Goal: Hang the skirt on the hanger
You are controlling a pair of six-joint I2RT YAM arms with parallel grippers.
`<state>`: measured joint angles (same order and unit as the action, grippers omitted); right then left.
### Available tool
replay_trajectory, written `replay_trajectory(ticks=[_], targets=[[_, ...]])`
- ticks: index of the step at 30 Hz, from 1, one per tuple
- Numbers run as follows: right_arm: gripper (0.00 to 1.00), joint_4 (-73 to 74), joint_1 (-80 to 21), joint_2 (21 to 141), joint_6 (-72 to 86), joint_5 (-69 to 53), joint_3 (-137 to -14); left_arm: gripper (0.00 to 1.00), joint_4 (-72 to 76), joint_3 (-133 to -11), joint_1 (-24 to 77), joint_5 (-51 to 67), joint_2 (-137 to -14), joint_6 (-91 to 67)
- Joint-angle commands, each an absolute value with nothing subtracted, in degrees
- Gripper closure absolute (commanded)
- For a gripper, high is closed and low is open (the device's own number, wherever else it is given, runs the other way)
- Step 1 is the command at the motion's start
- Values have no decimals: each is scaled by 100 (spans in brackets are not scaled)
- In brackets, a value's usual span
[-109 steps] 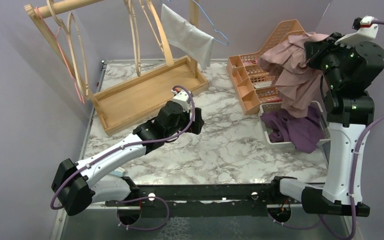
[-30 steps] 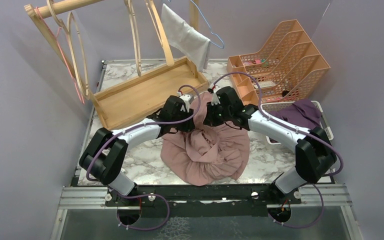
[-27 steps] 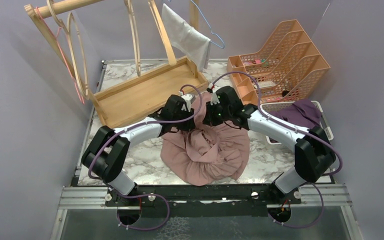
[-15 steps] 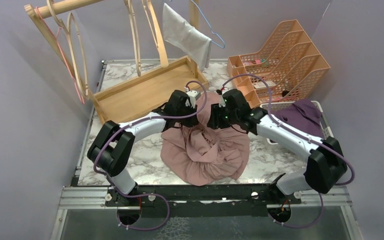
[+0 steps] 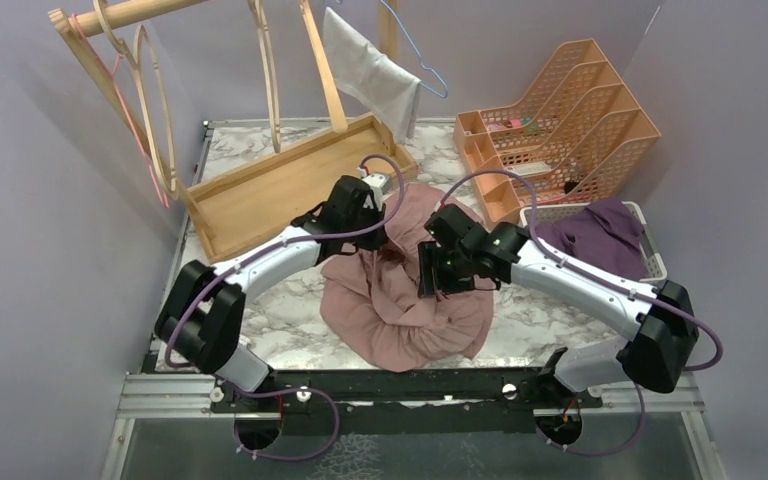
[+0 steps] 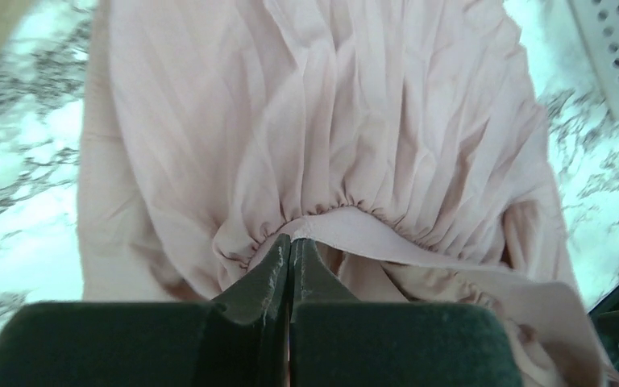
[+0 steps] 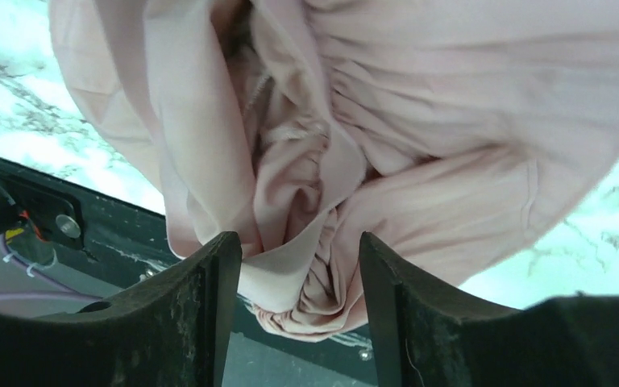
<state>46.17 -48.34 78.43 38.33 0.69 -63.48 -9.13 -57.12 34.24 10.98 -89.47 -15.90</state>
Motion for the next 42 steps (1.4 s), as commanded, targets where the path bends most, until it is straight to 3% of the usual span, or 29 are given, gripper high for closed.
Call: replay_trajectory(ticks=[1,3,8,10,13,18,22,24,27,30,37,42], targets=[[42,5494,-5165,7936,4716,632,-6636,100,-1444,-5876,3428,306,-8210,-1821],[45,5723,-5297,7796,4927,671,-6562,100,-1668,-5889,3432,101,-7989,-1857],[70,5770,-5324,7467,5096,762,-6056,100,-2029,-5926,3432,-128,-7456,-1926],[73,5683,-5326,7490,5136,818,-6025,100,-2157,-5974,3429,-167,-7299,-1958],[70,5089,-5325,7589,5109,794,-6010,100,-2267,-5987,3428,-119,-7131,-2067],[53,4135,-5326,7681,4888,428,-6017,100,-2345,-5926,3429,-25,-6962,-2223],[52,4007,-5326,7857,4901,386,-5804,100,-2426,-5908,3431,-25,-6851,-2336],[60,4187,-5326,8058,4965,390,-5790,100,-2568,-6025,3436,-19,-6810,-2408],[85,4681,-5326,8162,4983,589,-5953,100,-2923,-6307,3430,-112,-6742,-2550],[99,5520,-5326,7915,4924,1194,-6438,100,-3442,-6640,3428,-286,-6654,-2646],[99,7415,-5318,7479,4195,2550,-8676,100,-4857,-7701,3422,-787,-6390,-2860],[97,8076,-5317,7843,3478,2671,-10394,100,-5596,-8773,3424,-991,-6283,-2964]])
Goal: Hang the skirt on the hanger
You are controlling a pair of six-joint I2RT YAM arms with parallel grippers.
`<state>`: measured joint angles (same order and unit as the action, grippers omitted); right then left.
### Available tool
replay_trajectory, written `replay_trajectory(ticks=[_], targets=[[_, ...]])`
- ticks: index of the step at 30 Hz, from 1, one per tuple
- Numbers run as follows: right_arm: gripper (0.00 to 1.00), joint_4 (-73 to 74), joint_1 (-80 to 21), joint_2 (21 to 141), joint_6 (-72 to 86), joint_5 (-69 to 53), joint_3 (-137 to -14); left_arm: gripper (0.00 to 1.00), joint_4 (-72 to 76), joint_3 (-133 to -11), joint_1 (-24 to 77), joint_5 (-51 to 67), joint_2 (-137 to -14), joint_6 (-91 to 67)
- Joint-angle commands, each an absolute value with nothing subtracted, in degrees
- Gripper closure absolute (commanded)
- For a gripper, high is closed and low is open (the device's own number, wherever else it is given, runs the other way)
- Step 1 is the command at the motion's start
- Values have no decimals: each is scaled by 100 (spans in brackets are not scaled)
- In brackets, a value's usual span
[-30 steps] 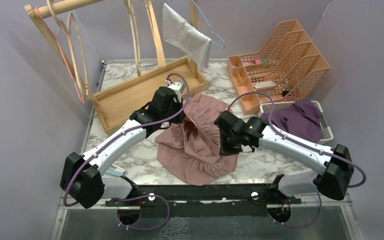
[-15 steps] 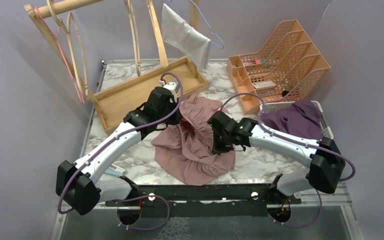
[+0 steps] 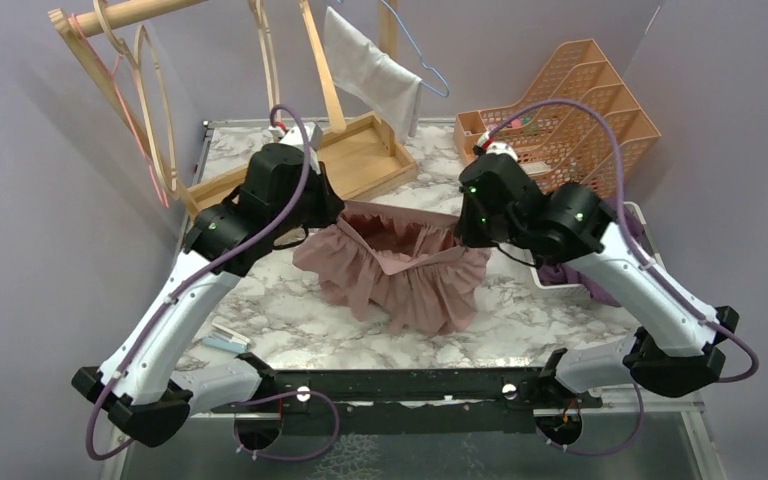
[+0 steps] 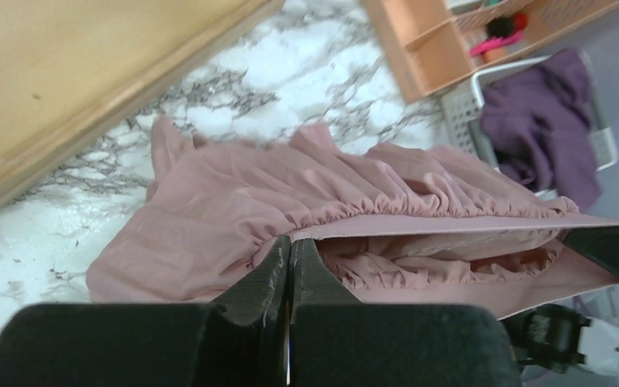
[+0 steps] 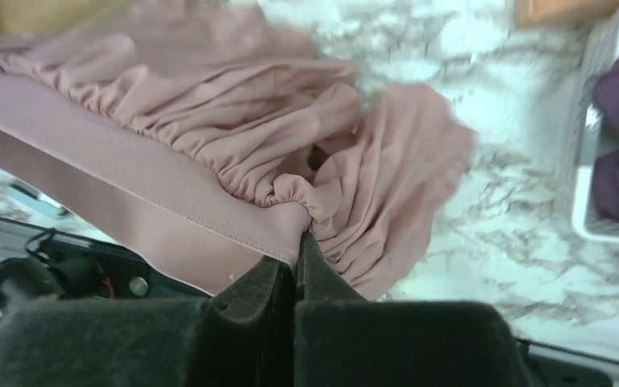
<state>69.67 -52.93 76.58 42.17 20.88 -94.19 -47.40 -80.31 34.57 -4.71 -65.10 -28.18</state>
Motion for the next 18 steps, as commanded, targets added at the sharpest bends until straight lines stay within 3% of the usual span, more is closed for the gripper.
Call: replay_trajectory(ticks=[1,5,8,13,18], targets=[[97,8077,-5317,7895,3350,2584,-10635,100,-5798,-9021,3421,-1051,-6296,-2970],[96,8077,-5317,8118,3012,2225,-11266,100,-6590,-9678,3419,-1419,-6275,-3033],[96,7965,-5313,8235,2953,2150,-10957,100,-6805,-9599,3423,-1467,-6200,-3076],[96,6581,-4839,8220,2487,978,-9138,100,-6511,-8274,3419,-1303,-6088,-3145],[95,5175,-4229,8581,2174,-92,-7699,100,-5302,-6533,3419,-1024,-6125,-3136]])
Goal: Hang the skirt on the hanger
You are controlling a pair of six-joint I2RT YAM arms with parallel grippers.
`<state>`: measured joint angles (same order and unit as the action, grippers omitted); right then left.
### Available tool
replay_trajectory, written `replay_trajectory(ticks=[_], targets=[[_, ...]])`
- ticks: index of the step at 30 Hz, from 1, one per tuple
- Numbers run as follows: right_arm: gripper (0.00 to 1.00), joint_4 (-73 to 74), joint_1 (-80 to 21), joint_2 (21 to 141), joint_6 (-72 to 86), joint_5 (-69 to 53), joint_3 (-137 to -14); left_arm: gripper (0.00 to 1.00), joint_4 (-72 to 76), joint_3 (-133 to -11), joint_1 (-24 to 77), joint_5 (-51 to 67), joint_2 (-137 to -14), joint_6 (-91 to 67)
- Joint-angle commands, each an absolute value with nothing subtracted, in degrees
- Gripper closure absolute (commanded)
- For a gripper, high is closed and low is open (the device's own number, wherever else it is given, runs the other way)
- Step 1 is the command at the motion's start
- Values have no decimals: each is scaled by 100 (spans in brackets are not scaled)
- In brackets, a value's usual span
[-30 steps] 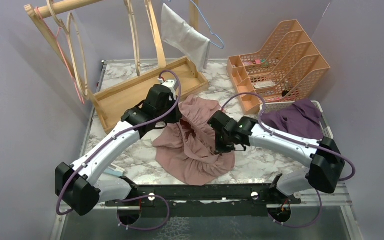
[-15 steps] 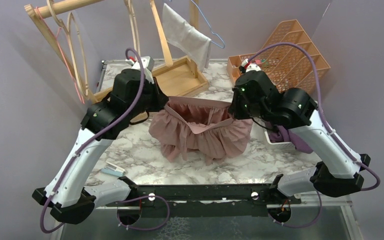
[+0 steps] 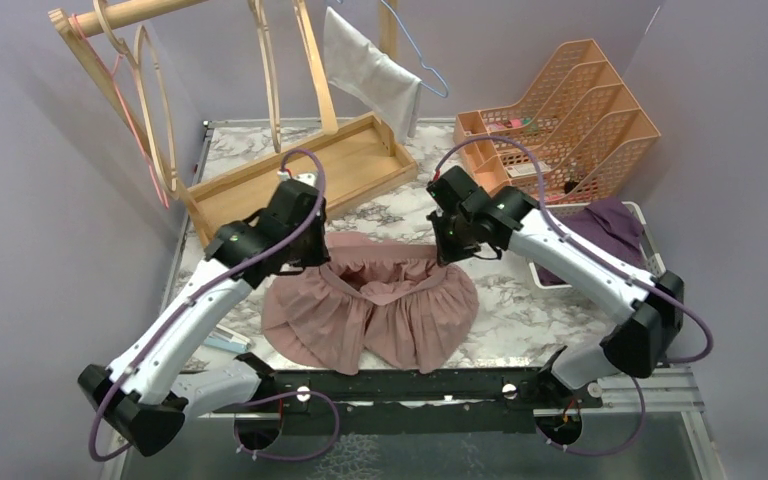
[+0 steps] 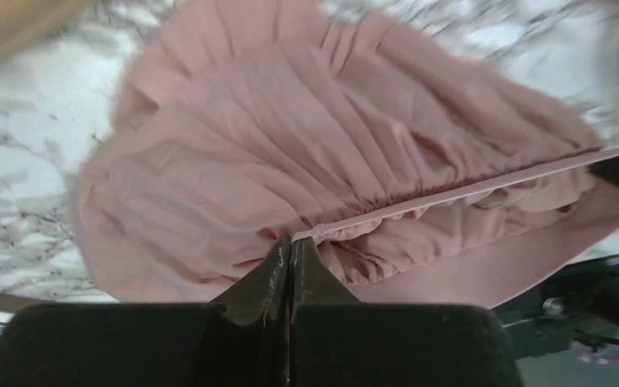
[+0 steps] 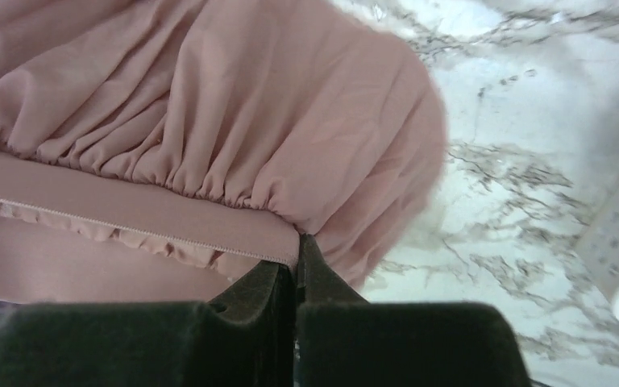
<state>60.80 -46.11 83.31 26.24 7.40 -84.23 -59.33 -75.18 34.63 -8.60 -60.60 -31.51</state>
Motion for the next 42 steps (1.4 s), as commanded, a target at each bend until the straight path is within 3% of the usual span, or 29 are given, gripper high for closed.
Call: replay_trajectory(ticks=[1,3,5,8,12,15,21,27,33,38,42], targets=[[94,5012,-4200,8718,2149,-189,-7545,100,-4998,-6260,3419,-932,-6197,-3120],[91,4680,-4184,8980,2154,-358,-7283,100,-4555,-5852,3413,-866,-6372,-3187],[87,4463,-4181,9196,2179,-503,-7132,93,-4312,-5653,3396,-842,-6581,-3221],[74,4356,-4184,9228,2246,-503,-7112,87,-4272,-5707,3359,-876,-6776,-3129],[52,4305,-4184,8798,2247,-314,-7193,66,-4289,-6061,3316,-995,-6555,-2783],[46,4206,-4184,8418,2140,-213,-7239,54,-4286,-6379,3313,-1102,-6153,-2449],[44,3846,-4184,7880,2050,-36,-7272,43,-4283,-7286,3316,-1604,-5693,-1384],[44,3626,-4181,7833,2157,-53,-7393,40,-4278,-8515,3313,-2666,-5722,-506],[44,3631,-4184,7998,2244,-180,-7549,34,-4209,-10372,3318,-3044,-6424,-143],[44,3605,-4184,8101,2383,-389,-7577,23,-4201,-11517,3313,-4668,-7397,808],[44,3610,-4184,8078,2455,-473,-7554,21,-3835,-11867,2930,-5310,-7864,1302]])
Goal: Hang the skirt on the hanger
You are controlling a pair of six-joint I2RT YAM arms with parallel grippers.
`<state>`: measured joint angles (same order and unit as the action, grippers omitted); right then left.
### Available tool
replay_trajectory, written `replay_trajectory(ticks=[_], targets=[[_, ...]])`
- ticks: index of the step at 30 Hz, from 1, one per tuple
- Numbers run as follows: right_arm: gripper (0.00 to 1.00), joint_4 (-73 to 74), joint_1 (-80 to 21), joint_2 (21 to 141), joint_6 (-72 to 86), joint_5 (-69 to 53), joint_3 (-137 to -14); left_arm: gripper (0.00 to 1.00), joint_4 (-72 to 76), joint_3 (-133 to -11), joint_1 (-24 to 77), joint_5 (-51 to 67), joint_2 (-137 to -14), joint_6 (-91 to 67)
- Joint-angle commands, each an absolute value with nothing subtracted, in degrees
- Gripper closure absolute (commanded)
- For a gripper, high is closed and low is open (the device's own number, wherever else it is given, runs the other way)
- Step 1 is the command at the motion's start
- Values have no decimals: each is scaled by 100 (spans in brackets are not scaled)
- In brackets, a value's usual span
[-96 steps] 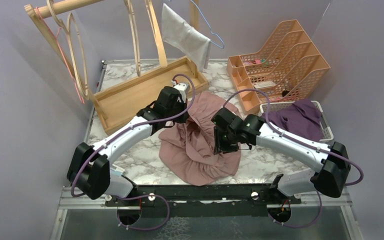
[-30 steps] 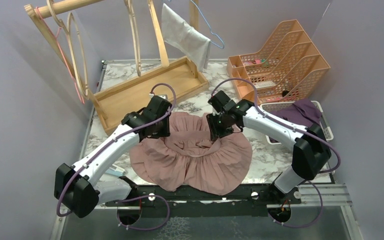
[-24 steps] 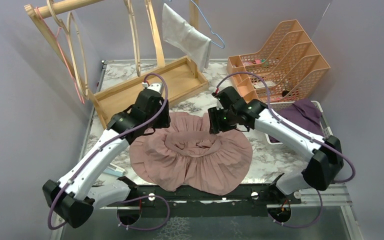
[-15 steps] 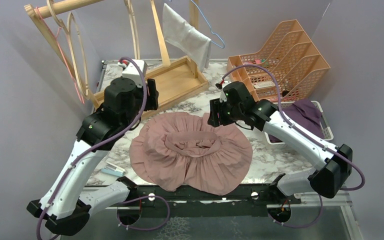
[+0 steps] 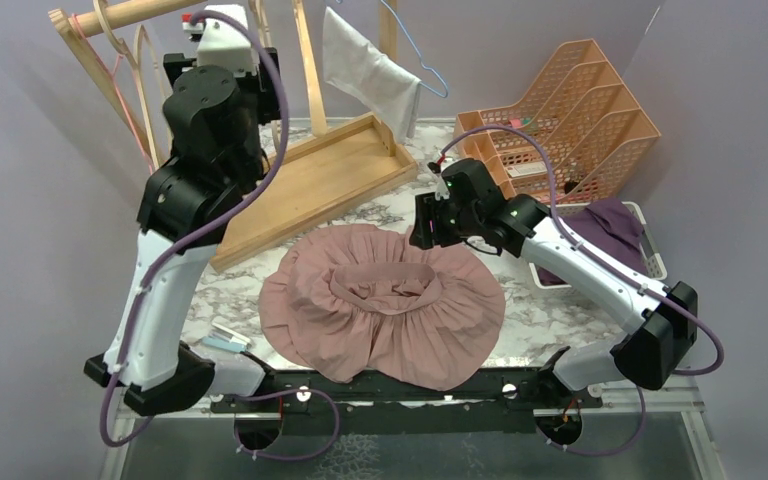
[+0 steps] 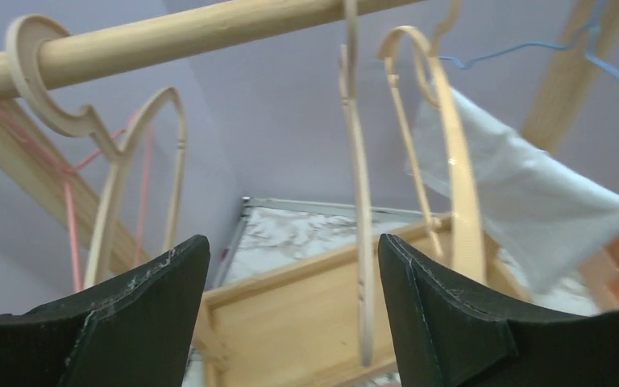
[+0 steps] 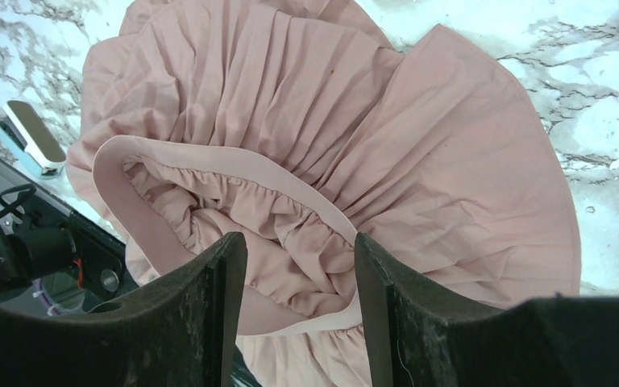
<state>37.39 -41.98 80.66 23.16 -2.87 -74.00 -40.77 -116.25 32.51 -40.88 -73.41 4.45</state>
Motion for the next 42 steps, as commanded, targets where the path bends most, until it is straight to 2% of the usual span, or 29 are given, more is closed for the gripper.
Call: replay_trajectory(ticks=[1,8,16,17,20,22,26,29,32,35,39,42], targets=[[44,3626,-4184,8076,2467,-489,-7558,20,-3731,-11853,2769,-5319,-7919,1356],[44,3728,-4184,8153,2532,-620,-7641,19,-3678,-11750,1556,-4914,-8062,1103],[44,3911,-4184,8369,2536,-748,-7873,19,-3810,-11310,830,-4869,-7819,817],[44,3945,-4184,8403,2534,-774,-7915,23,-3826,-11271,752,-4861,-7776,758],[44,4041,-4179,8531,2532,-854,-8026,48,-3892,-11185,532,-4844,-7697,605],[44,4075,-4182,8589,2544,-898,-8078,51,-3895,-11076,409,-4832,-7666,540],[44,4111,-4184,8673,2558,-1005,-8137,48,-3923,-10754,219,-4379,-7634,277],[44,4162,-4181,8718,2557,-1020,-8187,50,-3959,-10578,20,-4015,-7666,124],[44,4166,-4184,8706,2537,-973,-8169,59,-4059,-10552,-74,-3427,-7744,-36],[44,4179,-4179,8685,2532,-920,-8150,73,-4081,-10574,-111,-3050,-7783,-156],[44,4158,-4183,8610,2538,-848,-8074,83,-4100,-10711,-108,-2850,-7793,-130],[44,4142,-4184,8578,2545,-813,-8048,97,-4118,-10824,-110,-2847,-7811,-21]])
